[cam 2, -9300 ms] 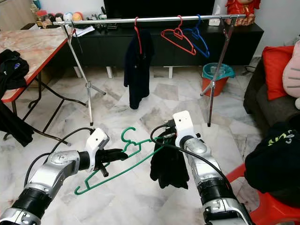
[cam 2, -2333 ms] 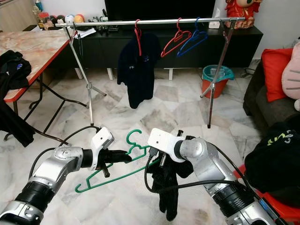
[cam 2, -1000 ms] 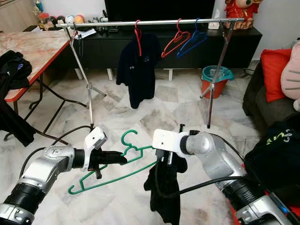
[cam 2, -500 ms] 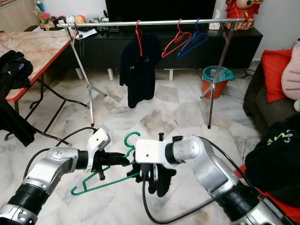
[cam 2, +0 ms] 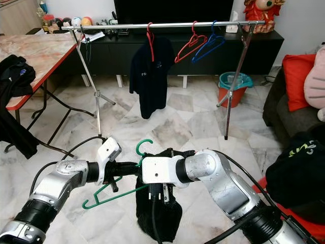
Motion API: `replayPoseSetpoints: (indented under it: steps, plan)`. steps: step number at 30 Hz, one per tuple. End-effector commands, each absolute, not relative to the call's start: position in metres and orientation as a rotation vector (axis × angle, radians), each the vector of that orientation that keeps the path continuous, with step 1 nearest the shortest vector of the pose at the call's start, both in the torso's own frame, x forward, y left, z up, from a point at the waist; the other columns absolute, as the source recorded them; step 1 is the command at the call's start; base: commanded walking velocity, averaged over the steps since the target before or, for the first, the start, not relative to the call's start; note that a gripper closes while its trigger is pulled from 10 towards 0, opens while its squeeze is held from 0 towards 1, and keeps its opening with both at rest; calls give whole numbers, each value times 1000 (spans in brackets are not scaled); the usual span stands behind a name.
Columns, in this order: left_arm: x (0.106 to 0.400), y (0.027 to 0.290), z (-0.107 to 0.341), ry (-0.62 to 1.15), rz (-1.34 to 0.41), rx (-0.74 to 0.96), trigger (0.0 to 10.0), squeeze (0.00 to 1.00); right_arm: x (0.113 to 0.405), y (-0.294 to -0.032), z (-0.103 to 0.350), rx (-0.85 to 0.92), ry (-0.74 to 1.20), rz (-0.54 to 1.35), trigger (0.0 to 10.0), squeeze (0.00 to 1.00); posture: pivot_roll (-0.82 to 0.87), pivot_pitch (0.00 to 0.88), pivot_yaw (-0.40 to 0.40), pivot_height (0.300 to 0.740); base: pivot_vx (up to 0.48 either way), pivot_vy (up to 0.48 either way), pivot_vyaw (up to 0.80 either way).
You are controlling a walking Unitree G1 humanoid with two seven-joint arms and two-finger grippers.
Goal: Hang hanger
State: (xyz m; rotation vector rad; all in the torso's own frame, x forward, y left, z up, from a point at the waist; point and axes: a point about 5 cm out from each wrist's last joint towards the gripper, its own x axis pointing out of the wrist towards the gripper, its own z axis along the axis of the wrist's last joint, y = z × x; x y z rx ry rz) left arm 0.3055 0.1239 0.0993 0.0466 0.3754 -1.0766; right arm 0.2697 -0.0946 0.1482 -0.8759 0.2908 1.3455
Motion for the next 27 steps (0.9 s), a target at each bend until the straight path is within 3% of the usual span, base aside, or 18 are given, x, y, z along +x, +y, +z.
replayPoseSetpoints:
  steps: [1,10,11,12,13,14,27]
  plan:
    - [313,126,116,268,-1057,5,10000,0,269,-94,147,-869,282,1348,10000,0,-27,0,32,740,0,0,0]
    - [315,120,117,230,-1053,-65,10000,0,271,-98,149,-861,296,1325,10000,0,-32,0,30,740,0,0,0]
    - [316,119,117,226,-1054,-76,10000,0,272,-99,149,-856,300,1324,10000,675,-33,0,30,740,0,0,0]
    - [316,119,117,226,-1055,-79,10000,0,271,-99,149,-854,301,1326,10000,918,-34,0,30,740,0,0,0]
    - [316,119,116,226,-1056,-80,10000,0,271,-99,149,-853,301,1327,10000,918,-34,0,30,740,0,0,0]
    - [316,118,116,225,-1056,-82,10000,0,270,-99,149,-851,303,1329,10000,1000,-34,0,30,740,0,0,0]
    - [318,119,117,219,-1043,-105,10000,0,280,-98,161,-851,236,1240,10000,1000,-40,0,38,740,0,0,0]
